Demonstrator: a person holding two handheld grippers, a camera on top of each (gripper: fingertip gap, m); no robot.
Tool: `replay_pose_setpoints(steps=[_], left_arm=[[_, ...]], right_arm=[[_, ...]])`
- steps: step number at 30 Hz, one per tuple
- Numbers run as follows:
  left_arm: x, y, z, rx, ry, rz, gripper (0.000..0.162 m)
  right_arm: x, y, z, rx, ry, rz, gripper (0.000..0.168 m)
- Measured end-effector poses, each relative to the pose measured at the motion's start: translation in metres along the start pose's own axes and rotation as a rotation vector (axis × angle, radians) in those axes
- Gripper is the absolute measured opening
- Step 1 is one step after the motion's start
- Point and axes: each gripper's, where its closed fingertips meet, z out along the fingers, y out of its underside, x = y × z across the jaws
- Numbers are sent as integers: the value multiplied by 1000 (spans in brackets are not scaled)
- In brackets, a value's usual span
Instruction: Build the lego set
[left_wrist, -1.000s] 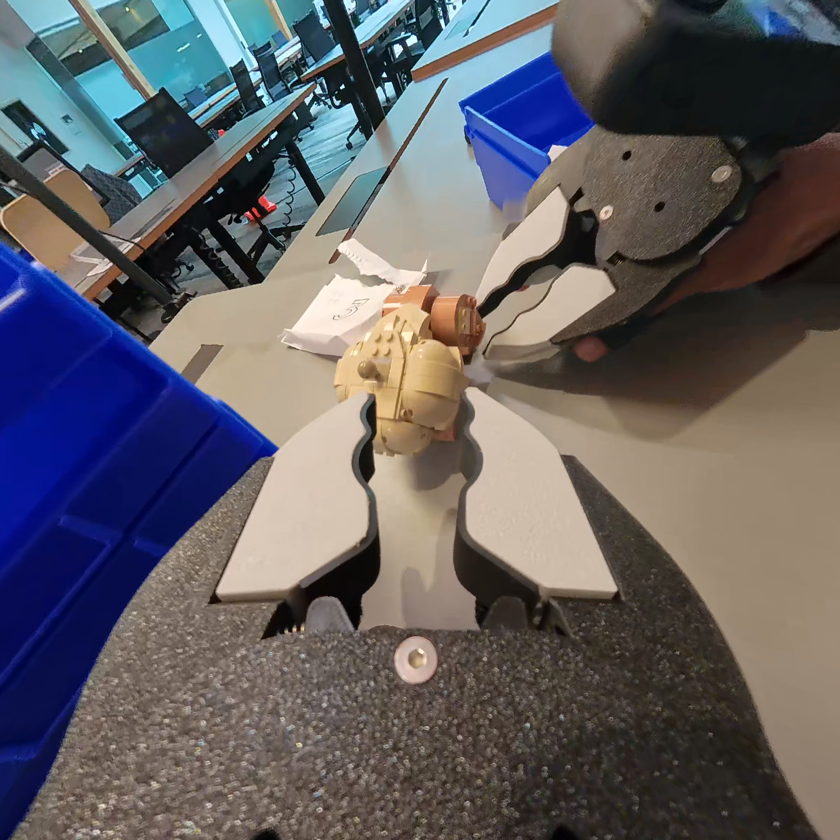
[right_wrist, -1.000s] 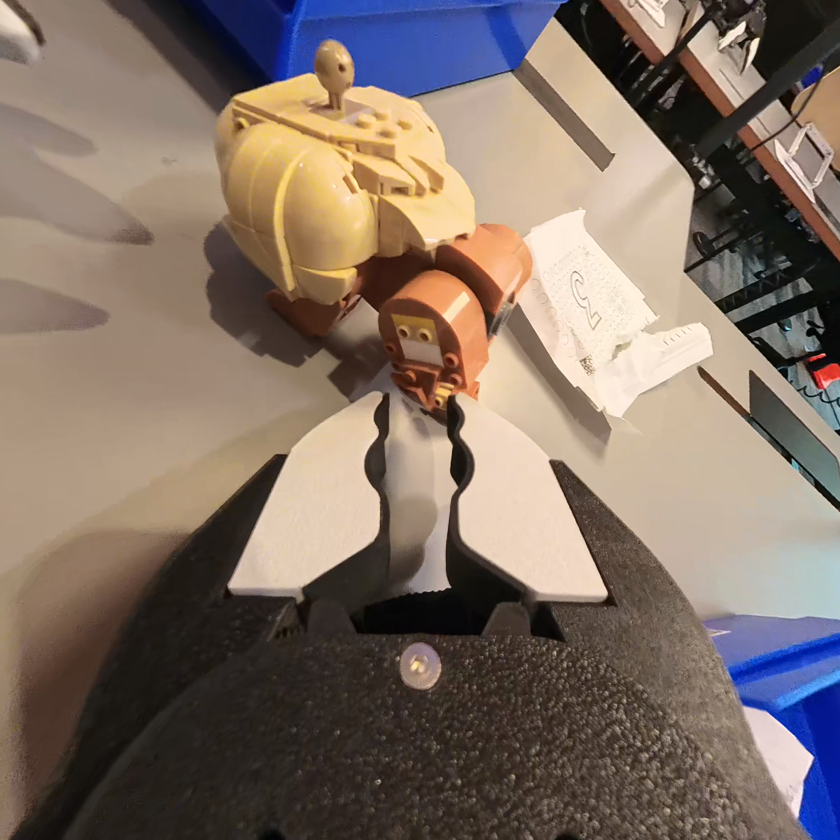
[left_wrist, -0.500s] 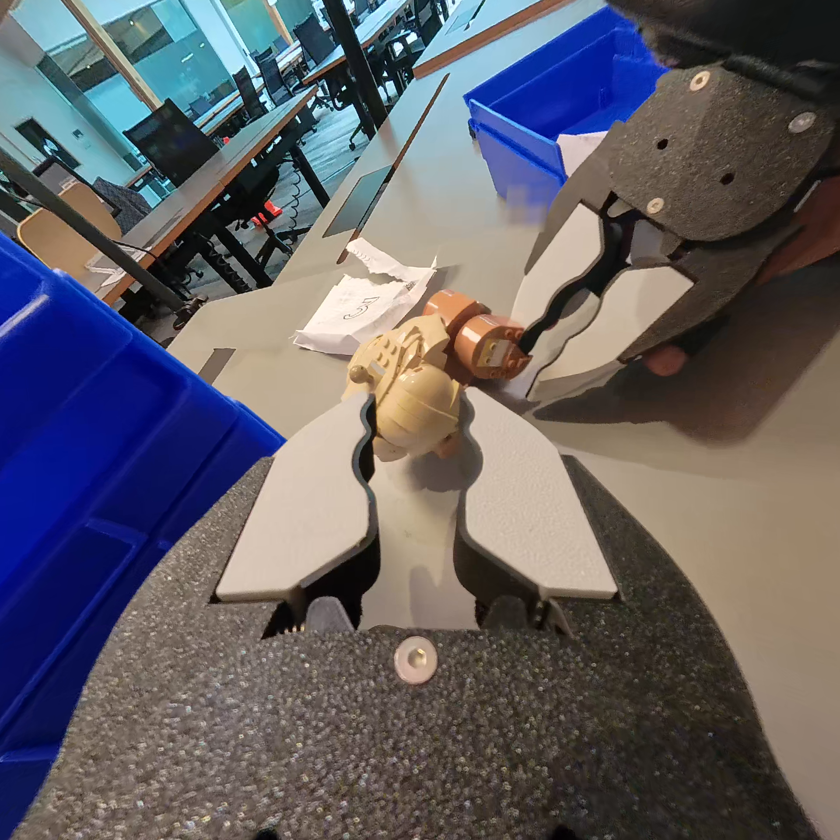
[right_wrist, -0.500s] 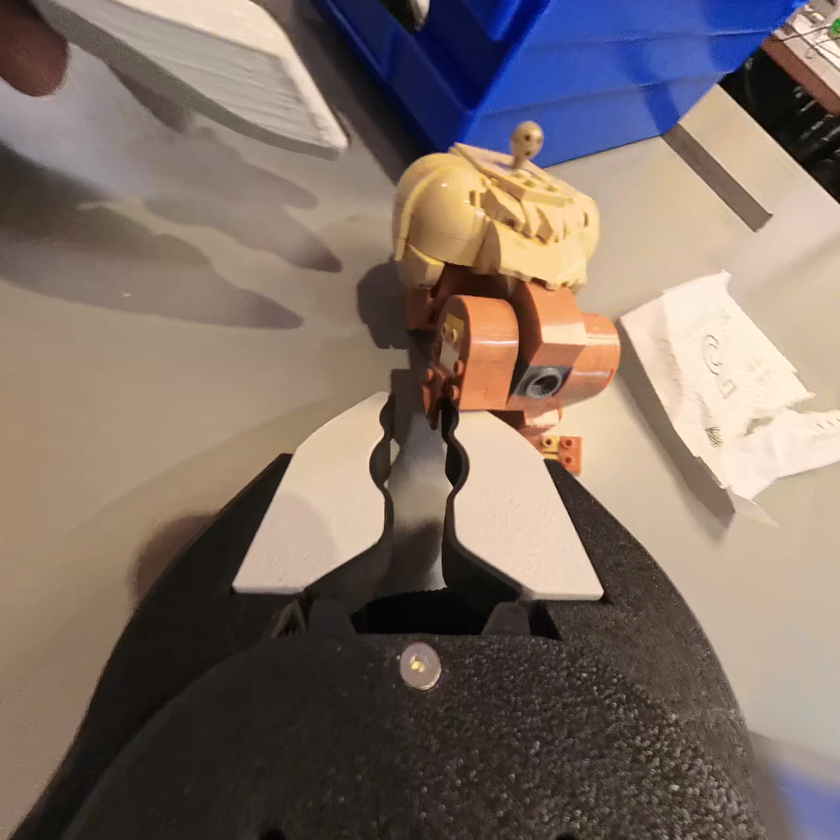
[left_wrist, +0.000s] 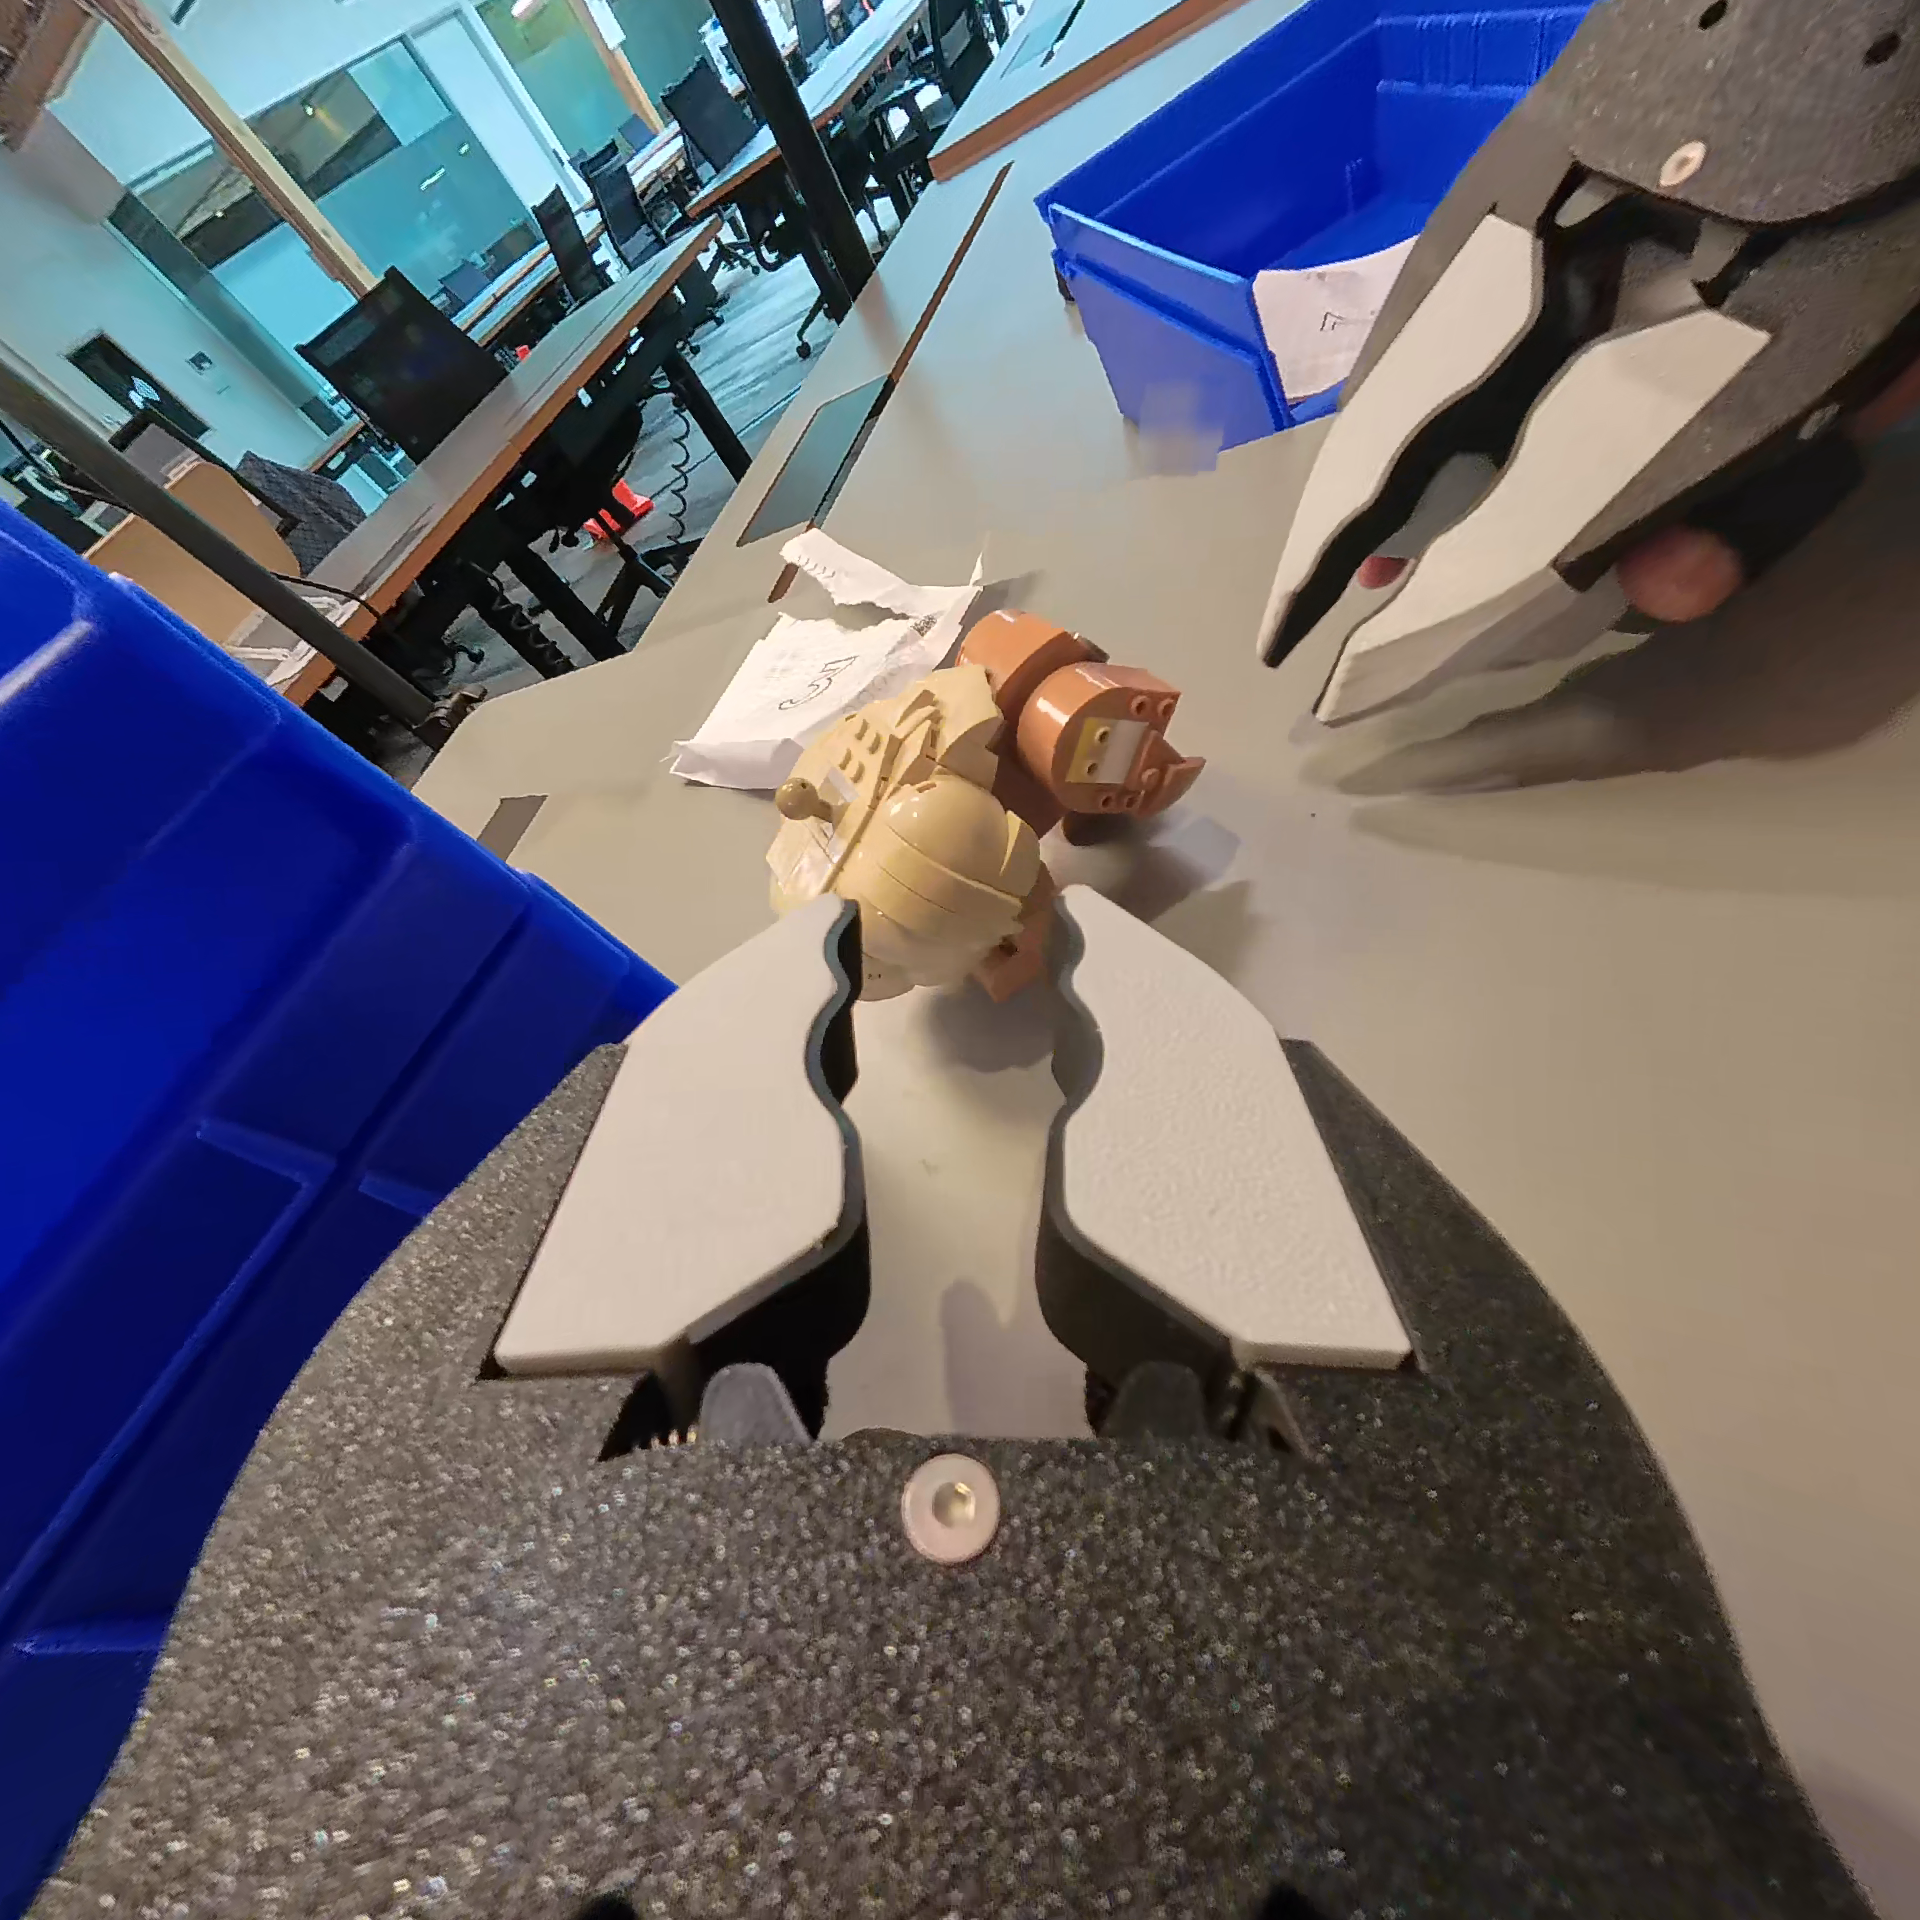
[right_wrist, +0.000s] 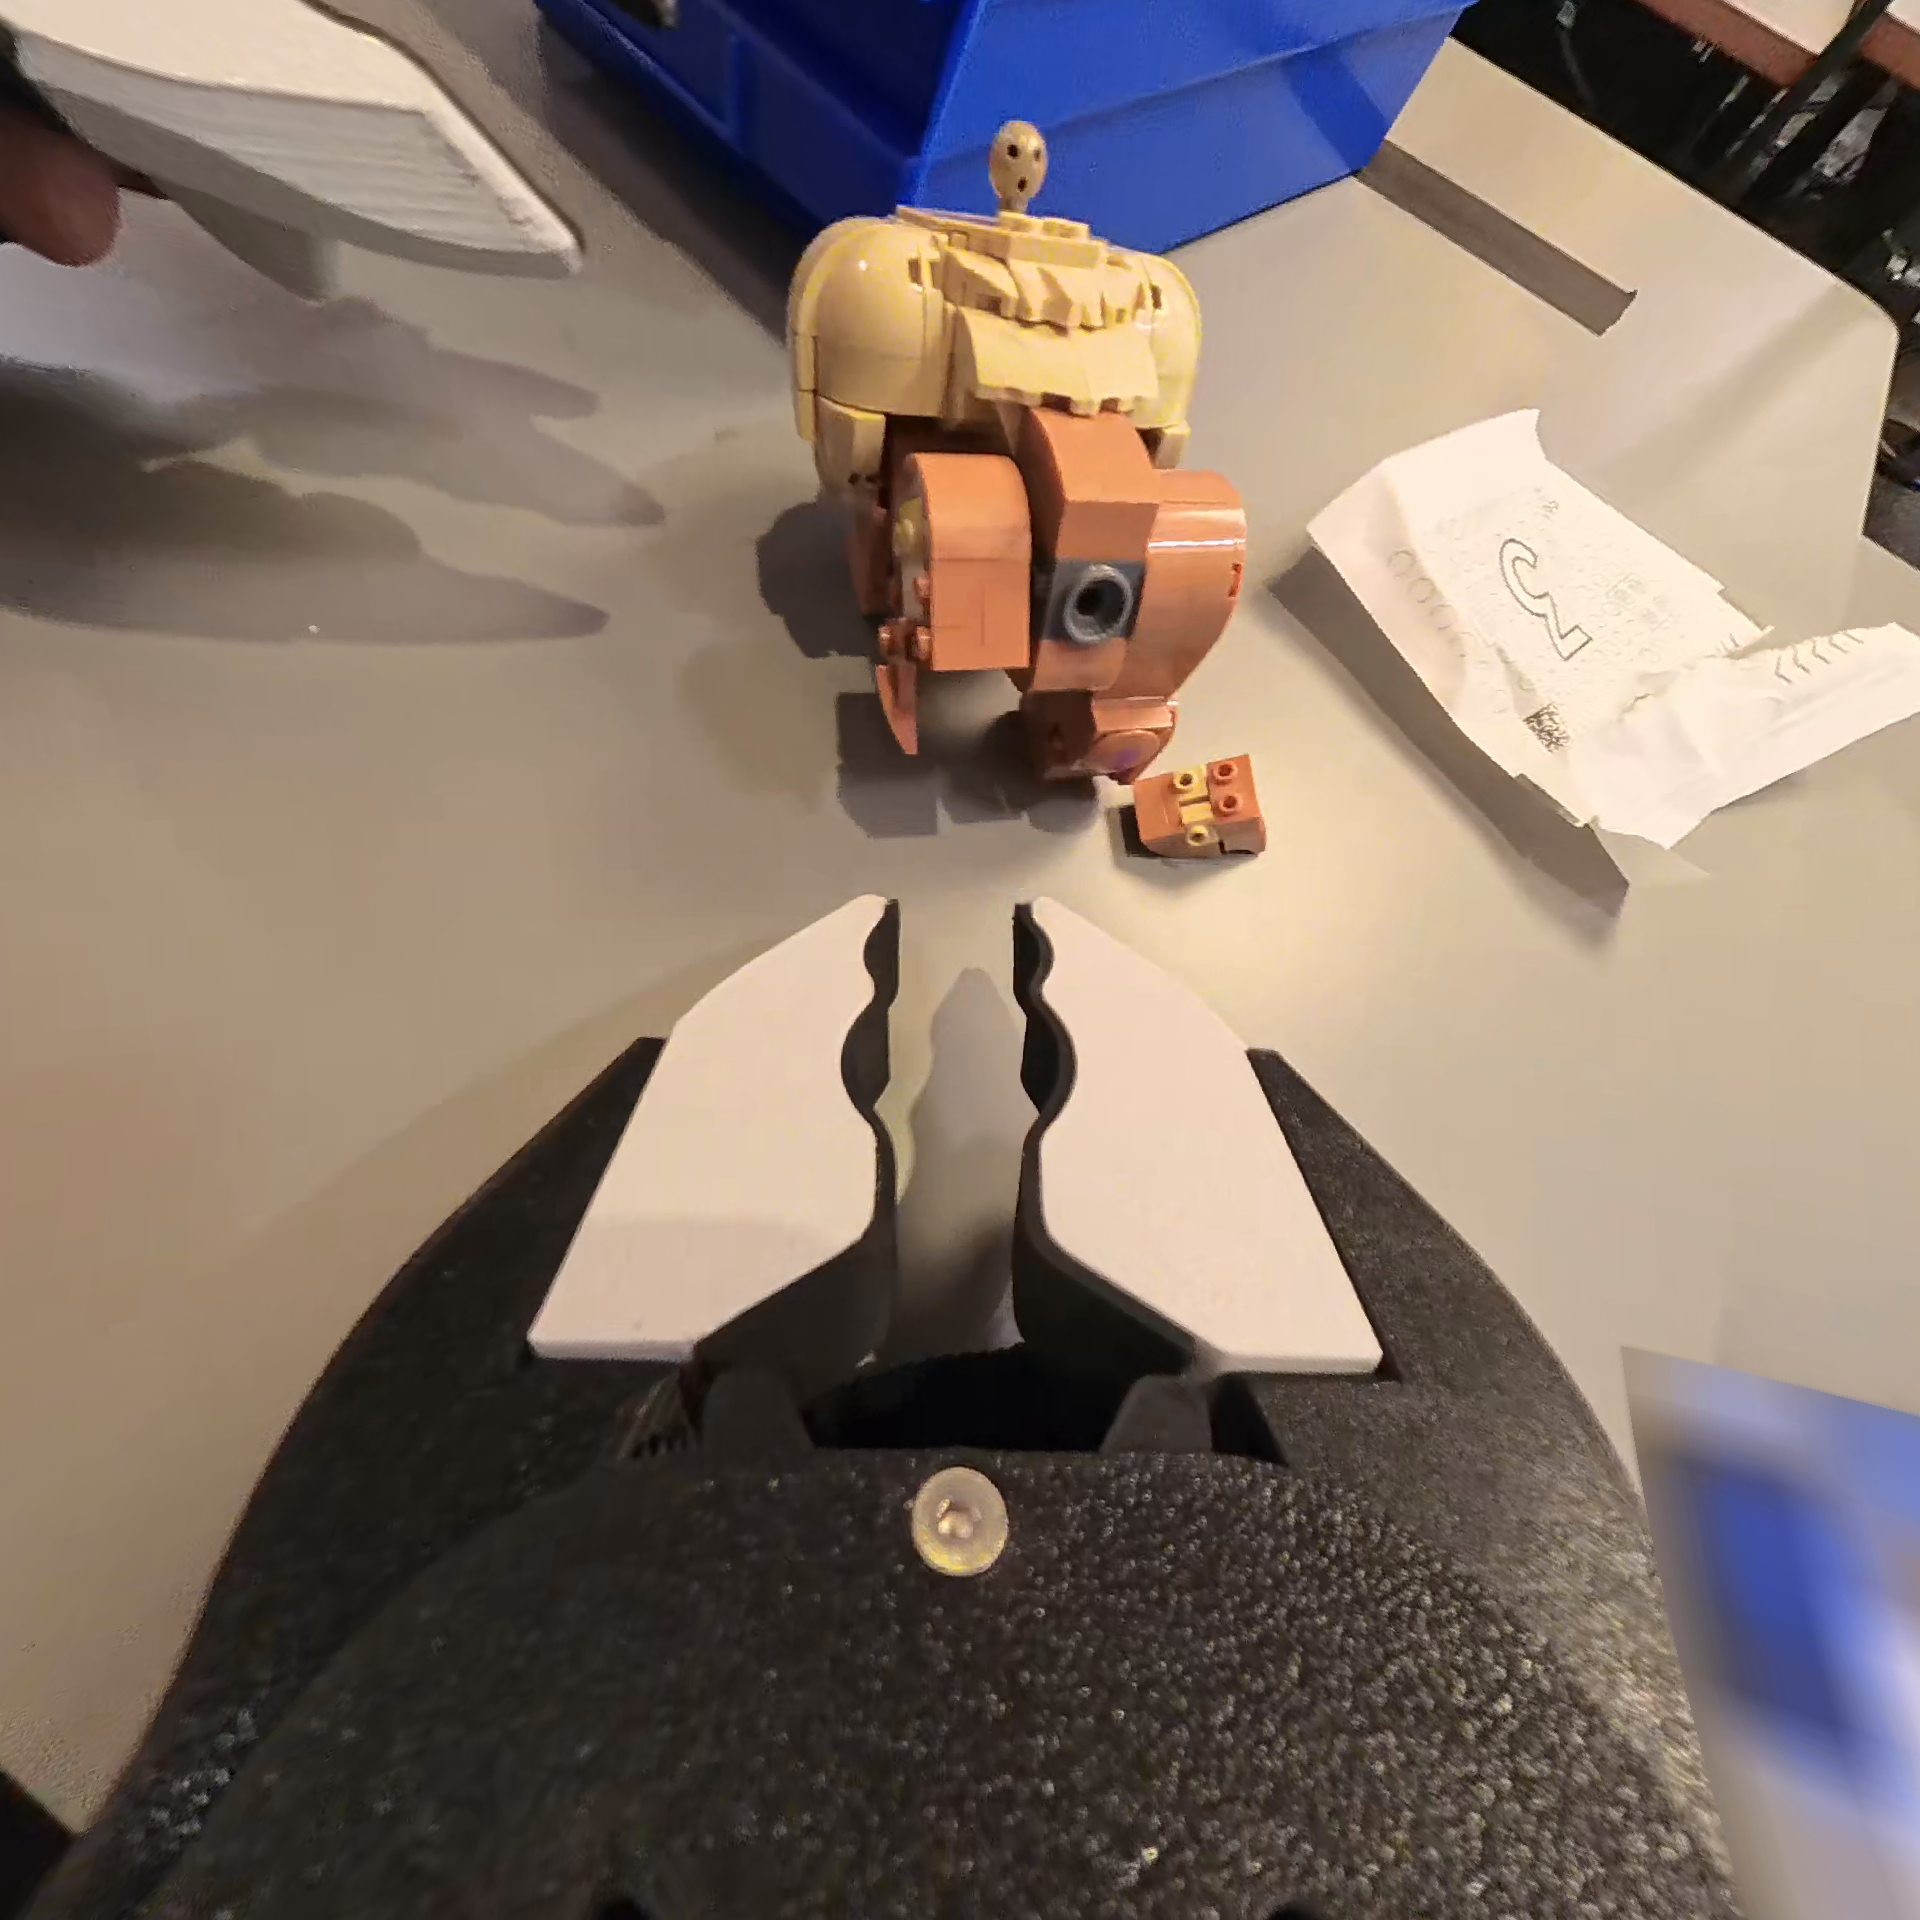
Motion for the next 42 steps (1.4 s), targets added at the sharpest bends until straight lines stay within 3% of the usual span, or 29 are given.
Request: replay_pose_setpoints(steps=[9, 11, 15, 19, 27, 34, 42], left_arm=[[12, 8, -4, -5, 14, 26, 34], [15, 10, -4, -9, 18, 33, 34], [21, 14, -5, -14, 27, 38, 34], [26, 18, -5, -23, 40, 25, 34], [31, 21, -3, -26, 58, 9, 34], [33, 19, -11, -15, 55, -3, 33], [38, 16, -21, -8, 57, 10, 33]], right_arm=[[58, 0, 14, -66, 98, -191, 32], [67, -10, 17, -40, 30, -235, 36], [52, -19, 24, -3, -264, -278, 48], [65, -5, 38, -134, -235, -343, 51], [43, 8, 40, -147, -329, -339, 34], [-7, 19, 8, -119, -455, -383, 27], [-14, 12, 11, -111, -451, -359, 44]])
